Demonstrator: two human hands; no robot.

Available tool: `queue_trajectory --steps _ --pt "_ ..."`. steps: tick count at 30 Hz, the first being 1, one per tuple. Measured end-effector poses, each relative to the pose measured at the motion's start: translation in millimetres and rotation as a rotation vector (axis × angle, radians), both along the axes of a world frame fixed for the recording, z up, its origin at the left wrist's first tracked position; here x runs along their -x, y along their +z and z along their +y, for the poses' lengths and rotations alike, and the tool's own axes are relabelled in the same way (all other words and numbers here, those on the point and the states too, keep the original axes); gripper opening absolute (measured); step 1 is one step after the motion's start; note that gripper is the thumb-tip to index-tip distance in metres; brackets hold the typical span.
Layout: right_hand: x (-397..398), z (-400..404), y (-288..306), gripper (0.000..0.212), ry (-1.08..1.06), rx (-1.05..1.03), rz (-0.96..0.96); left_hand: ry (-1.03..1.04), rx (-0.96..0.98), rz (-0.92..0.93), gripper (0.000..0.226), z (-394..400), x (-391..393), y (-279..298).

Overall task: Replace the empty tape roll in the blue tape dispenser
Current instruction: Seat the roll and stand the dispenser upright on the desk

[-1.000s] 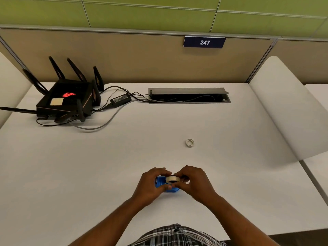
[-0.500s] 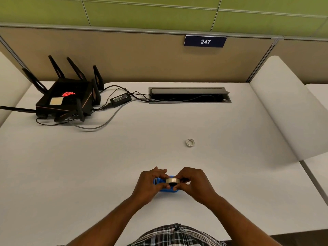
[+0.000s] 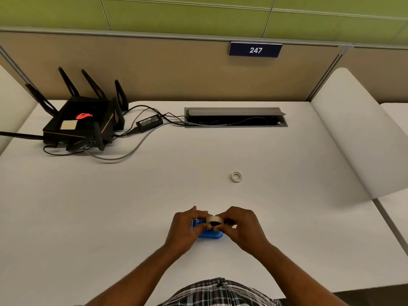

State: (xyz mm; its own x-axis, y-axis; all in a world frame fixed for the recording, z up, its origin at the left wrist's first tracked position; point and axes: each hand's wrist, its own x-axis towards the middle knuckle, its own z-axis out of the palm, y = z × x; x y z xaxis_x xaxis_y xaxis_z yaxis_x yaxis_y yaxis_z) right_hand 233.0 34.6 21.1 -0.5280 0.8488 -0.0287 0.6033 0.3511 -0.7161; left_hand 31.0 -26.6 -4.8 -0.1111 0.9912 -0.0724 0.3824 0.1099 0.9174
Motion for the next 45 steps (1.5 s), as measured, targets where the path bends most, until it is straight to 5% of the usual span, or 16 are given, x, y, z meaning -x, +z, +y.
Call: queue_trajectory --steps 23,36,45 --pt "1.0 0.3 -8.2 0.025 0.127 -0.013 -0.179 -0.071 0.11 0.21 0.053 -4.5 21.1 -16.0" --pt "14.1 8.2 -1.6 0.028 0.092 0.08 -0.31 -0.073 0.098 0.105 0.047 -8.2 13.9 -21.4" --pt "35.7 4.3 5.6 0.025 0.182 -0.138 -0.574 -0.055 0.097 0.083 0.047 -9.2 13.3 -25.2"
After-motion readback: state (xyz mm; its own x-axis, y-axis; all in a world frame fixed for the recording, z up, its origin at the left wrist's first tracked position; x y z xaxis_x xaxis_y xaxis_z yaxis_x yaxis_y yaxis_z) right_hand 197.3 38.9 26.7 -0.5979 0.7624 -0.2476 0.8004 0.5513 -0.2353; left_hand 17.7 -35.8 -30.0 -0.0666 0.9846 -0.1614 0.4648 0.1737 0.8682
